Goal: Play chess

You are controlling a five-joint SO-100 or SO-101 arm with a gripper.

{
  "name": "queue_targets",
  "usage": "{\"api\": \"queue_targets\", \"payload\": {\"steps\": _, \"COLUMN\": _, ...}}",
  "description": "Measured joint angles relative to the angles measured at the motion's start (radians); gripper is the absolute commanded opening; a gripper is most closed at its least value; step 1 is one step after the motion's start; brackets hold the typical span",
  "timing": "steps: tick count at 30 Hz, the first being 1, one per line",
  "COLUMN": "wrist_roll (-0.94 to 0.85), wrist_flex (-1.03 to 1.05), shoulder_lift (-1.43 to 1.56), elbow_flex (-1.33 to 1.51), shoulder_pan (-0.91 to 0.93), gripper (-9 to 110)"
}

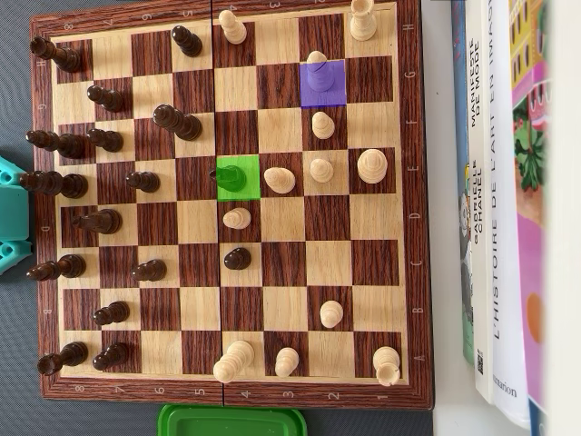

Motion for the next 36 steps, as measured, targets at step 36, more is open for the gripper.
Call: {"api": "queue_targets", "payload": {"steps": 36, "wrist_roll": 0.000, "wrist_flex": 0.000, "shoulder_lift": 0.000, "elbow_flex": 0.000, "shoulder_pan": 0.000, "gripper": 13}}
